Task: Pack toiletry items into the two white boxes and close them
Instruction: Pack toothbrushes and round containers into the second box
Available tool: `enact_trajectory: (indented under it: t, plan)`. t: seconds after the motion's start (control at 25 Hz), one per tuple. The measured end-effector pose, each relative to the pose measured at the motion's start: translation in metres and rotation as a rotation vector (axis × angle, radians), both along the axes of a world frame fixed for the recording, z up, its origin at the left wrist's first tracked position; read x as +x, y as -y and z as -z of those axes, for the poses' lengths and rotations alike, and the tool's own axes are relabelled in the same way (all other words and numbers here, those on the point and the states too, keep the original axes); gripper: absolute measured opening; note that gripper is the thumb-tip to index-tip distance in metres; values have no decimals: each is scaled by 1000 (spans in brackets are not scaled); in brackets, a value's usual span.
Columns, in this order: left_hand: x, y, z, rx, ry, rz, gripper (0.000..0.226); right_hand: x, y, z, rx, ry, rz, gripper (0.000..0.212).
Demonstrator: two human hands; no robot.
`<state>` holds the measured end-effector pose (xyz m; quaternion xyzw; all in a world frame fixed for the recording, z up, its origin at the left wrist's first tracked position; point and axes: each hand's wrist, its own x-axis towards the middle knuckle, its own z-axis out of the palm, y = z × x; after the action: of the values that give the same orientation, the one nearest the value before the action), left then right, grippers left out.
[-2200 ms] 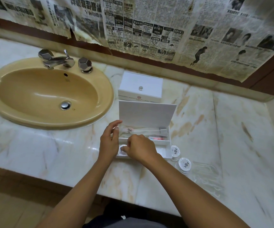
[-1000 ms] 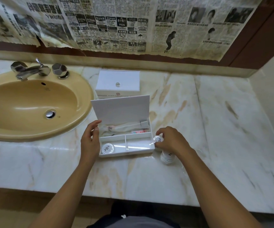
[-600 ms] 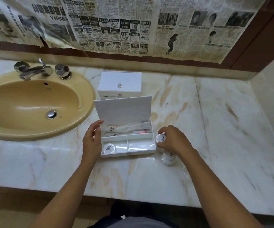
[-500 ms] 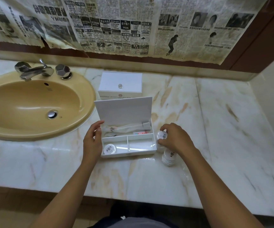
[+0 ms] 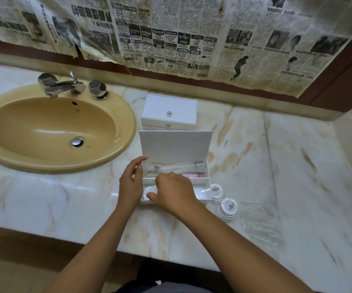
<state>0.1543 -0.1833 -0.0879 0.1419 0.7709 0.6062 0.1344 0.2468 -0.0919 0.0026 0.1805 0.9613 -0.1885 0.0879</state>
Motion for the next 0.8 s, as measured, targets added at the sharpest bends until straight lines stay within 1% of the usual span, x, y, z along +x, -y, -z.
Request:
enact_trajectory:
  t: [0.08,0.16,0.44,0.64,0.72,0.8]
  plan:
    - [0,1,1,8,6,-4,33,-8,4,11,8,32,-3,27]
    - [0,2,0,12,16,-9,33,-15,6,18,11,40,-5,32]
    - [1,3,-3,20,38,-1,33,-19,2,28,-26,38,8,37]
    - [0,2,-3,12,28,5,32,-18,-3,24,-145,51,26,32]
    - [0,2,-3,6,21,3,32,-13,-15,18,-213,-6,88,32]
    - [0,2,-3,0,18,5,32,-3,-29,10,-319,-101,192,33]
